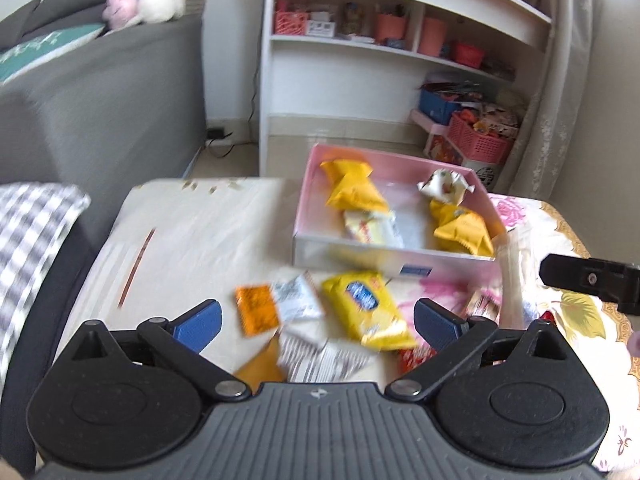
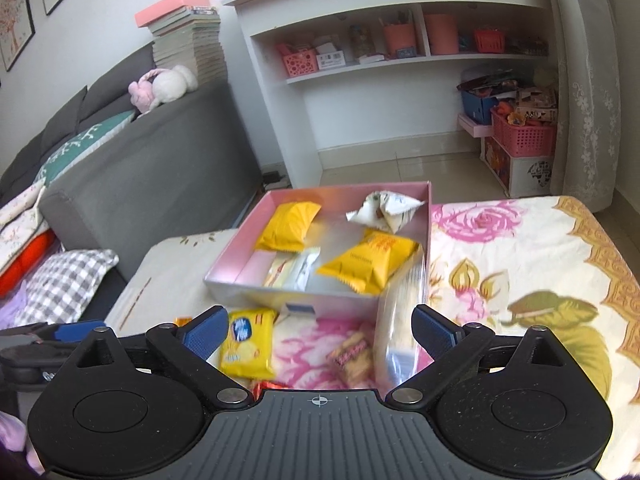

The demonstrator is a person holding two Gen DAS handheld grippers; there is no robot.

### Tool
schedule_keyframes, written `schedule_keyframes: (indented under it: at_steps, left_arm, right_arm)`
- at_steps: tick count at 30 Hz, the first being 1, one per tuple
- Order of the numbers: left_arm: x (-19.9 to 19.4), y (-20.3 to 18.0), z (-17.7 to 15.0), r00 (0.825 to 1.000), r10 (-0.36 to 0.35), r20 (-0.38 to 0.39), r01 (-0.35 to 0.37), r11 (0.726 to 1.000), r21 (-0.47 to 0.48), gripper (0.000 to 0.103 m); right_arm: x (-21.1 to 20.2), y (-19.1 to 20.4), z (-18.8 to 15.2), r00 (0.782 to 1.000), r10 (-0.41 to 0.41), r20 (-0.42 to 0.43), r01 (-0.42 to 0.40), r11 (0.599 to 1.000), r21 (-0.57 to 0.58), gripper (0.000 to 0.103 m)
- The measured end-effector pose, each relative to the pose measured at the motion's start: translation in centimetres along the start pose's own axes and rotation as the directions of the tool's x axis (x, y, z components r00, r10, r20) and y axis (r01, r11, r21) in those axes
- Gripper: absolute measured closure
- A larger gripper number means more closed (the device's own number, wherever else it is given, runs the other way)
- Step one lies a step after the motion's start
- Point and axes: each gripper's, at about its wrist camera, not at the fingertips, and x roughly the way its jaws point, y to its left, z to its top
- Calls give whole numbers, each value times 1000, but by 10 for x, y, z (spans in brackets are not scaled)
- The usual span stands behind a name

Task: Organize snacks
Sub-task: 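Lift both open tools out of the box back toward the pile, then grasp the pink wafer bar with the left tool while the right tool grasps a silver packet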

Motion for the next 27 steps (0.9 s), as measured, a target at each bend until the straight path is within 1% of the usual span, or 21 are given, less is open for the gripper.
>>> schedule_keyframes:
  at_steps: [3, 6, 9, 11, 14, 17, 19, 21, 22, 24, 27]
  left_arm:
    - [-3, 6, -9, 1000, 20, -20, -20, 1000, -14, 1]
    - [-6, 9, -20, 998, 49, -30, -48, 999, 7, 1]
    - [-8, 15, -30, 997, 68, -39, -66, 997, 32, 1]
    - [-10, 20, -35, 997, 69, -28, -68, 997, 40, 1]
    - [-18, 26, -46, 998, 64, 29, -65, 997, 51, 1]
    - [-20, 28, -55, 998, 63, 23, -64, 996, 68, 1]
    - [-22, 31, -61, 996, 80, 25, -82, 994, 69, 1]
    - [-24, 32, -67, 993, 115, 22, -116, 991, 65, 1]
    - [-24, 33, -69, 991, 133, 15, -134, 989, 55, 1]
    - [-22, 34, -76, 987, 158, -23, -157, 987, 30, 1]
    - [-14, 38, -82, 983, 163, -89, -165, 986, -22, 3]
  right_arm:
    - [-4, 2, -12, 1000, 2, 8, -2, 999, -33, 4]
    - [-7, 4, -24, 1000, -2, 17, 4, 996, -84, 3]
    - [-9, 4, -36, 1000, -19, 7, 20, 991, -130, 3]
    - [-10, 3, -44, 1000, -21, -2, 21, 988, -156, 3]
    - [-13, 0, -54, 1000, -10, -10, 8, 986, -169, 3]
    - [-13, -4, -64, 1000, -10, -17, 7, 981, -193, 3]
    - [-12, -5, -71, 999, -27, -21, 22, 976, -218, 3]
    - [-10, -5, -76, 999, -39, -33, 31, 971, -236, 3]
    - [-9, -5, -80, 998, -46, -42, 34, 970, -239, 3]
    - [-6, -5, -84, 996, -59, -70, 41, 972, -232, 3]
    - [2, -5, -92, 989, -78, -125, 50, 976, -213, 3]
